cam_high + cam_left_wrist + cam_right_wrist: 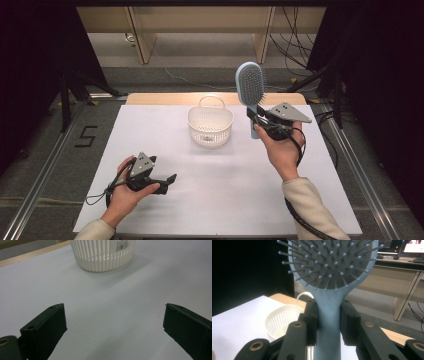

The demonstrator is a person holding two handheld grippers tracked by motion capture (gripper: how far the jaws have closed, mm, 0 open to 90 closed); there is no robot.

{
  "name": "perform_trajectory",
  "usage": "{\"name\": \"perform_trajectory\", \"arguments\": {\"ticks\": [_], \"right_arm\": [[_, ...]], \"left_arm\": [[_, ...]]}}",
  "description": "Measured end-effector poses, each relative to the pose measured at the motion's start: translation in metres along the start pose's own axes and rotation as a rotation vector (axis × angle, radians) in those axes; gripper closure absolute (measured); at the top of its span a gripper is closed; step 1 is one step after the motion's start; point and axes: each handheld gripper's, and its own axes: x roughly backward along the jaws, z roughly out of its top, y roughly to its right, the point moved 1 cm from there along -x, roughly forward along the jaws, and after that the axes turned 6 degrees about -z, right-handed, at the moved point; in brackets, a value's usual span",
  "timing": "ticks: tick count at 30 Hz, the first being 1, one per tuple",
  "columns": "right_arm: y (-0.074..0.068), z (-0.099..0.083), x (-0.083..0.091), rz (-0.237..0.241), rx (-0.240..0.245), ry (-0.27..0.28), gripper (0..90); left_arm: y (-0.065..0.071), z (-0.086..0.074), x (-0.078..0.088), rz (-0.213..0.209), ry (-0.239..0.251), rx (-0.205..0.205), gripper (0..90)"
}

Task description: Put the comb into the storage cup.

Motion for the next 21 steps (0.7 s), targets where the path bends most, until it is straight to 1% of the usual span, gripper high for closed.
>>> {"name": "perform_trajectory", "arguments": {"ticks": [21], "right_arm": [[-0.0019, 0.0011, -0.0042, 0.006, -0.002, 0.004, 70.5]], "left_arm": [[0.0001, -0.0002, -0.0001, -0.001, -0.001, -0.001, 4.2]]}}
